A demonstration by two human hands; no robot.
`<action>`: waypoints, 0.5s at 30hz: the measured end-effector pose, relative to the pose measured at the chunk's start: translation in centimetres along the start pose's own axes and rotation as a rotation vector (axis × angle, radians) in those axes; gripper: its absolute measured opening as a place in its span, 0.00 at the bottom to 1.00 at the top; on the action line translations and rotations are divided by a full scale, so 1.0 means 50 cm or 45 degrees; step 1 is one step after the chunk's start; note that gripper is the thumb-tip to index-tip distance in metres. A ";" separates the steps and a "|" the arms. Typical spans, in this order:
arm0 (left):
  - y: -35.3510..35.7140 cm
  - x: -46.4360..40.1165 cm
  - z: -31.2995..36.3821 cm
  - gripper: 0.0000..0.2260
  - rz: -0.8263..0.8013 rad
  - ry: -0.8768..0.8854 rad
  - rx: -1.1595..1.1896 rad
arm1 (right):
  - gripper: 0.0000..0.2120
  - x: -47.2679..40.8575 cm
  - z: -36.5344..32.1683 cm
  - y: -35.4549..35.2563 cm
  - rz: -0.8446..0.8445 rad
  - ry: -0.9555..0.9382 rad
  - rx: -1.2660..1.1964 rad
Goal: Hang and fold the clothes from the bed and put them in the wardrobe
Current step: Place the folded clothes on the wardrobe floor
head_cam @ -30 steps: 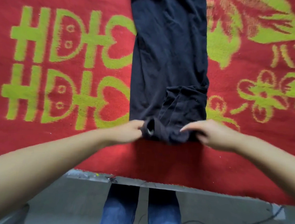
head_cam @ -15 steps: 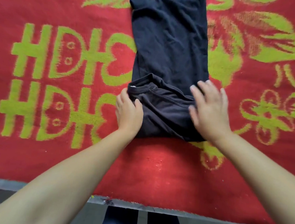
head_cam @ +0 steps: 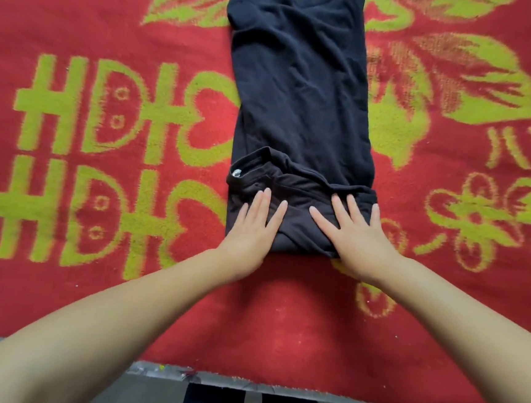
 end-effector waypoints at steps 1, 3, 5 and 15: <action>-0.005 0.013 0.000 0.43 -0.071 0.034 0.060 | 0.41 0.012 -0.007 -0.008 -0.086 -0.024 -0.025; -0.003 0.053 -0.007 0.42 -0.246 0.099 0.216 | 0.41 0.044 -0.025 -0.014 -0.280 -0.092 -0.147; -0.001 0.105 -0.004 0.40 -0.489 0.177 0.419 | 0.39 0.087 -0.048 -0.017 -0.496 -0.220 -0.328; -0.112 -0.051 -0.169 0.08 -0.648 -0.050 1.037 | 0.15 -0.050 0.093 -0.145 -0.071 0.020 -0.823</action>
Point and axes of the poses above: each hand's wrist, its own x-axis away from the middle knuckle, its own y-axis out of the palm, z = x × y, the point moved 7 cm from there along -x, towards the middle knuckle, and after that the axes turned 6 degrees about -x, right-handed, at the moved point
